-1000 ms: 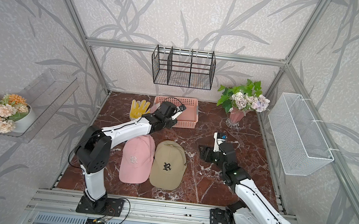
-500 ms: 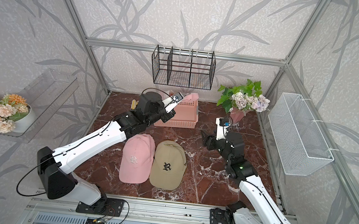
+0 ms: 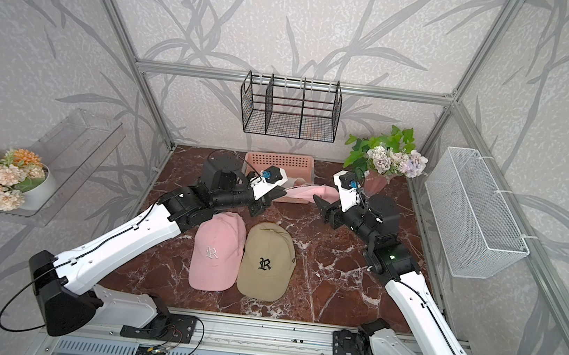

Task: Turn the baseball cap inside out
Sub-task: Turn over the baseball cap.

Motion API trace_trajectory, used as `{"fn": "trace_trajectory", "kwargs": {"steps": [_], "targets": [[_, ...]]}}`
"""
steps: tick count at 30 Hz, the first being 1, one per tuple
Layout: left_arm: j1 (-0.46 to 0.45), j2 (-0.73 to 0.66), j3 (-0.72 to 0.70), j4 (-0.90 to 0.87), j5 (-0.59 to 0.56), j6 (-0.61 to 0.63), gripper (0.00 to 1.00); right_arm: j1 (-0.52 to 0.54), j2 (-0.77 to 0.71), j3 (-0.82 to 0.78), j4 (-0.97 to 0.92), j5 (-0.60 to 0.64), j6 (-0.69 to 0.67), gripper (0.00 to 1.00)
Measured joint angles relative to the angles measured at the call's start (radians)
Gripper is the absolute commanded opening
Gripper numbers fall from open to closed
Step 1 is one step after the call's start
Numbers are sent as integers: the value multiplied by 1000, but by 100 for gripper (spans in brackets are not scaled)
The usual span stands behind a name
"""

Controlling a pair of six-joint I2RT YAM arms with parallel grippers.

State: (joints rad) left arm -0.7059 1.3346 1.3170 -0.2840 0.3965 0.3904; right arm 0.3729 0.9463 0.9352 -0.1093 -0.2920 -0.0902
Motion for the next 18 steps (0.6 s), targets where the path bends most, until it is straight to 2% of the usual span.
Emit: {"fn": "trace_trajectory", "kwargs": {"steps": [5,8,15,18], "targets": [[0,-7,-17,0,97,0,0,0,30,7,-50,-32,-40,75],[0,-11,-23,0,124,0,0,0,42,8,-75,-68,-59,67],[34,-11,-24,1,190,-1,0,-2,50,12,-116,-149,-102,19],[52,-7,-26,6,205,2,0,-4,50,14,-134,-189,-116,6]]}}
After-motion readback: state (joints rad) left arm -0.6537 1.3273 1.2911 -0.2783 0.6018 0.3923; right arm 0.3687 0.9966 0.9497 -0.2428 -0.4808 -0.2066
